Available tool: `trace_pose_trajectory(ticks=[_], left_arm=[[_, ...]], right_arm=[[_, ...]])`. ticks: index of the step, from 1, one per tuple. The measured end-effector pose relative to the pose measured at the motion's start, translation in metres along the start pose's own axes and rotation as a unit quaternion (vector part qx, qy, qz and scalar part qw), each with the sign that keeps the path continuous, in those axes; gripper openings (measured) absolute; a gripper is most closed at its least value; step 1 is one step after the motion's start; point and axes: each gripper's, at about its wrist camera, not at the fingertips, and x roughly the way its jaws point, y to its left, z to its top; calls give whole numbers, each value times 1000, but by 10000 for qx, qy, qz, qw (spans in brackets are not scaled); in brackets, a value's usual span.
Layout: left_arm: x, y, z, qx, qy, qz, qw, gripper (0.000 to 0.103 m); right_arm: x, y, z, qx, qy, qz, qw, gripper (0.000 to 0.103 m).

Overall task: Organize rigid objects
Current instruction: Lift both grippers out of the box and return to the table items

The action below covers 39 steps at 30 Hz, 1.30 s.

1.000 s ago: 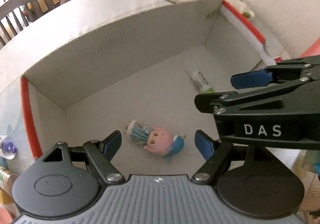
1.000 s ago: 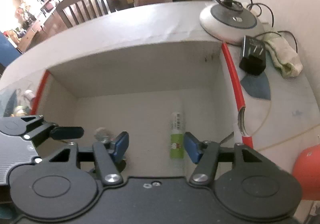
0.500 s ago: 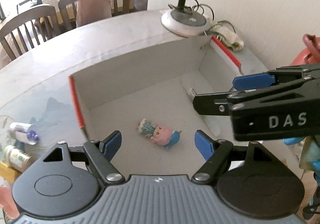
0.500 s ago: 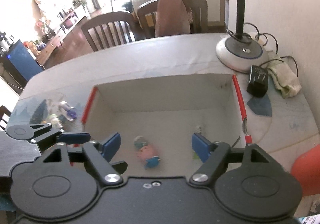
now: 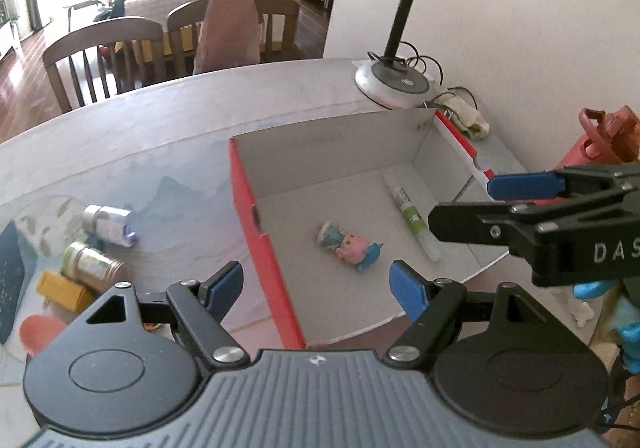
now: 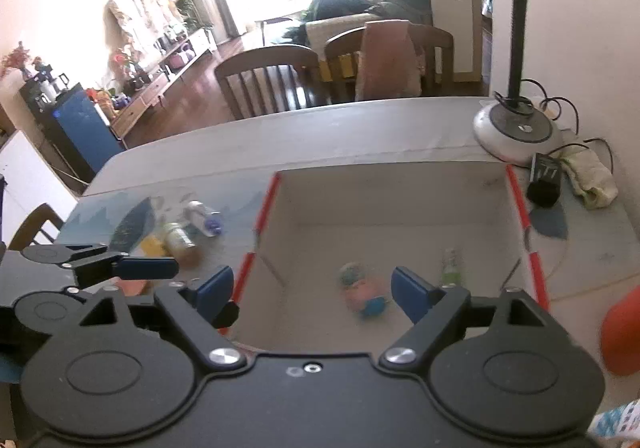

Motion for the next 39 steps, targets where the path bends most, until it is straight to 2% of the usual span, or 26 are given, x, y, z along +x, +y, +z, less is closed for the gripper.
trace_pose_trajectory(ticks=[7,18,26,29,31,39], left_arm=[[-34,25,-27,-18,-160,-58,9999,80],[-85,106,-77,-90,-277,16,9996,84],[-106,171,-109,-166,-278,25,9995,85],[-109,194,-121,-276,-242,-26,9993,96],[-111,207,-128,-326,-272,-83,9991,100],[-101,246,-159,-468,-330,4,9984,102]], right_arm=[[-12,46,-12,-189,-242,180,9994,90],[-6,120,-45,-57,-570,441,9974,99],[18,172,-65,-32,-480,507,9976,99],[29,188,-72,-27,-427,459,9980,99],[36,197,-75,-48,-360,447,9983,99],[71,230,-88,-528,-80,289,9982,98]])
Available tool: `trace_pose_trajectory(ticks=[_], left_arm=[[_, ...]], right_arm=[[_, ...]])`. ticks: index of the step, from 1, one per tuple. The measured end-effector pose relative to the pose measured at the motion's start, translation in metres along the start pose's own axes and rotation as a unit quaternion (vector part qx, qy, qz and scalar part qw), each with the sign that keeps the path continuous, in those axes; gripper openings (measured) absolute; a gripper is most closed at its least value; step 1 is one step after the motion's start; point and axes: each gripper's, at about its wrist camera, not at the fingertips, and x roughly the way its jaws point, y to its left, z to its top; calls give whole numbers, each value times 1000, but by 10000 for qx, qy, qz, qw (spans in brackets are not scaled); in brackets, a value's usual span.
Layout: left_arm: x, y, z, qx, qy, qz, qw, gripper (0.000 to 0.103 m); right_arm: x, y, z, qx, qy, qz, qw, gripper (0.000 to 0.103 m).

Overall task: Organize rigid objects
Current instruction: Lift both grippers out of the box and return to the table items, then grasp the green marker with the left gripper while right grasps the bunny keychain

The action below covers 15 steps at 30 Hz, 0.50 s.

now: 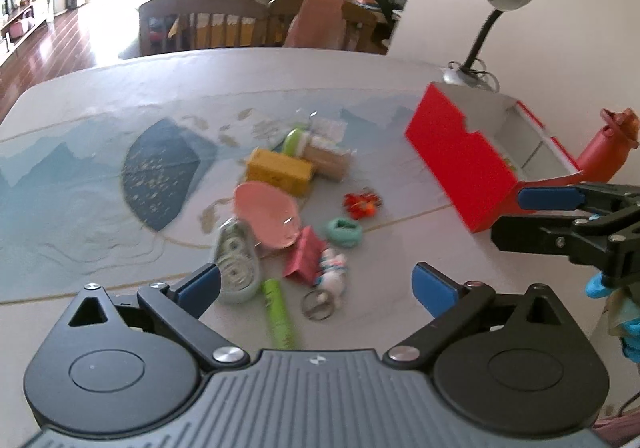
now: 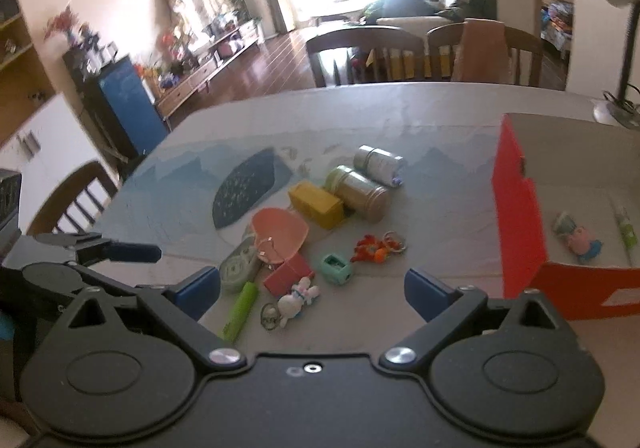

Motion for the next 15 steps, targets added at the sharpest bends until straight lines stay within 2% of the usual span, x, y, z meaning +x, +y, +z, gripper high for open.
trace_pose_trajectory(ticks=[3,6,10,15], left_arm=[[10,12,-11,-23,13,103,9999,102],[21,25,-21,-314,139,124,9993,102],[31,34,-31,-417,112,190,9989,102],[45,32,-44,-269,113,395,9988,102]], right_arm=[[15,12,-4,-318,165,34,9994,98],[30,18,-6,-440,331,125,9984,98],[53,22,-8,-629,564,18,9964,95],[82,15,-10,-389,864,-78,9955,86]])
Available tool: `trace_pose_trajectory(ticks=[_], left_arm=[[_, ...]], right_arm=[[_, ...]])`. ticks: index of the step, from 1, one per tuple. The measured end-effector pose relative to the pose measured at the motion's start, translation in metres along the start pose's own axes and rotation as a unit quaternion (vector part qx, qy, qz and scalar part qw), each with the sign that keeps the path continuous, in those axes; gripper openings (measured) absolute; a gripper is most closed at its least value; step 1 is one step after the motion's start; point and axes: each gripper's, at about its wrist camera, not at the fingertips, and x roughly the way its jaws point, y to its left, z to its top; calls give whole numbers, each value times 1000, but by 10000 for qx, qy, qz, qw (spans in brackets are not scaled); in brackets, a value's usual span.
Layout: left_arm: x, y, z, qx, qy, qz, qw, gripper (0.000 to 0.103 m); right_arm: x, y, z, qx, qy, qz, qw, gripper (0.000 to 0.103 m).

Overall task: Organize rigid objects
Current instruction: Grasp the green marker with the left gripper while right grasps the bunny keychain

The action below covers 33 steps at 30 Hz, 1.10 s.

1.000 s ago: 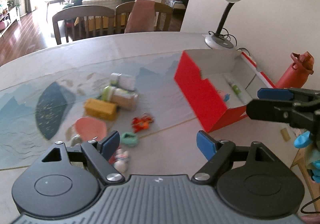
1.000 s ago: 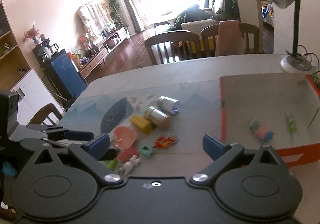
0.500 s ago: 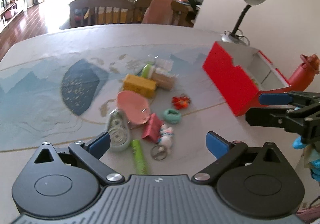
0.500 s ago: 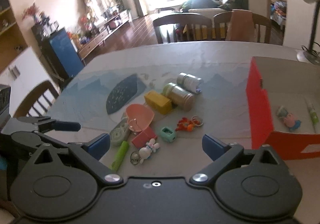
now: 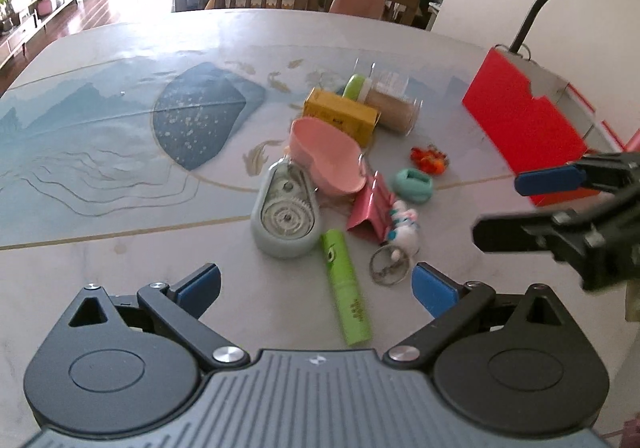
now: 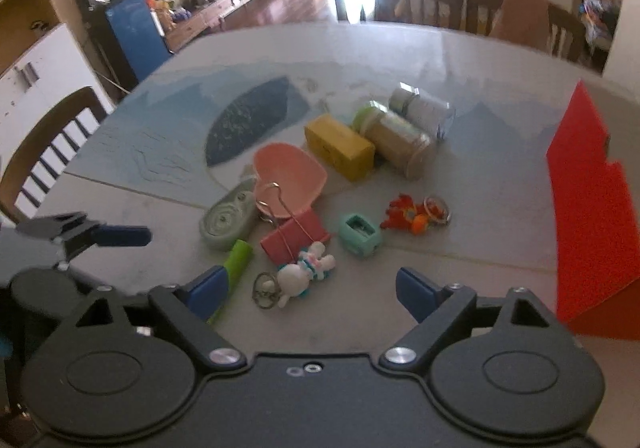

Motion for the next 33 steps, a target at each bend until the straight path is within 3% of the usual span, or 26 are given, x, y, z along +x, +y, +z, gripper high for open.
trace_pose_trajectory(ticks=[9,19,25,30,33], left_arm=[[19,-10,-14,225,-19,246,9994,102],[28,-22,-18,261,-81,258,9993,101],[32,-26,-19,176,-59,266,9995,101],[32,-31,-19,227,-126,298,9992,92],[31,-35,-20,282,-166,362,9988,81]], right_arm=[[36,6,-1,425,338,-180,9984,78],[55,19,2,407,530,-476,9966,70],[62,21,4,484,581,-532,9957,58],[63,23,4,461,584,-529,9958,47],[62,23,4,491,561,-473,9961,42]])
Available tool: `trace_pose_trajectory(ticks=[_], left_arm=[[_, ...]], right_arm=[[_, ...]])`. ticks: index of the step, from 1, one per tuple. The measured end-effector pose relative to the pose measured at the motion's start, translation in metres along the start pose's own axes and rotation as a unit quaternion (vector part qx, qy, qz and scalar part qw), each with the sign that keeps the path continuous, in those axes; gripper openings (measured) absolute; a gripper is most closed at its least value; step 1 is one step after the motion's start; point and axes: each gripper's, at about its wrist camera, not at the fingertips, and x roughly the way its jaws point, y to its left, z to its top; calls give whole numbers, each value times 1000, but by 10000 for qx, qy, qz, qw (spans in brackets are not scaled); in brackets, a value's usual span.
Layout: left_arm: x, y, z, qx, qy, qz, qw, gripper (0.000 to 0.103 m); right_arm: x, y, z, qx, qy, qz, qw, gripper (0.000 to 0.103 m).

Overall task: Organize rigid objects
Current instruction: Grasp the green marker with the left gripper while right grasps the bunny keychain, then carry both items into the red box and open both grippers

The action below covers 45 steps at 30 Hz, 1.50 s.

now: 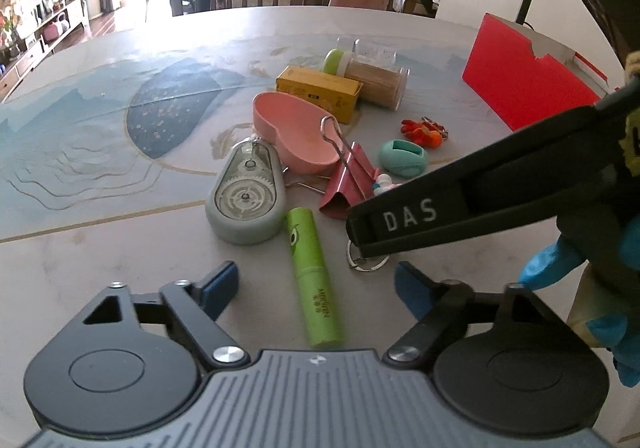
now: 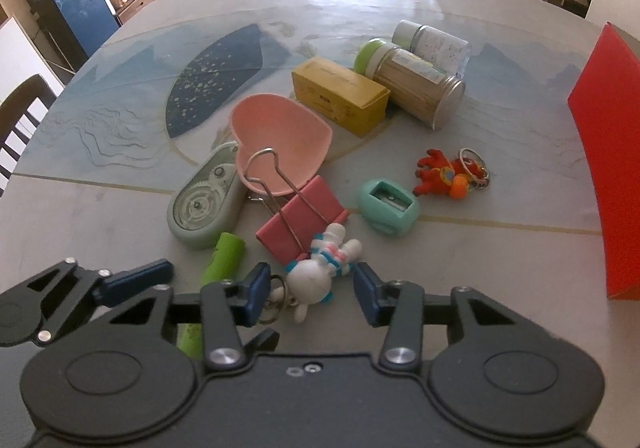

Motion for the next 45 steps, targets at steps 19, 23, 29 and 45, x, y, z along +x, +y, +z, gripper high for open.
trace_pose_trajectory(ticks=[19,23,29,45], left_arm=[[-5,10,1,-525,-38,22,9986,17],[-5,8,3,-556,10,13,9985,16],[-10,9,9,-754,157,-184,9969,16],[-36,-6,41,-855,333,-248,9955,16]], right_arm=[[-20,-27,-12,326,-107,110,9993,28],[-29,-31,-14,361,-130,129,9992,28],[-46,-42,-17,608,-118,312,9976,26],[-99,-86,-21,1036,-420,629,9917,19]])
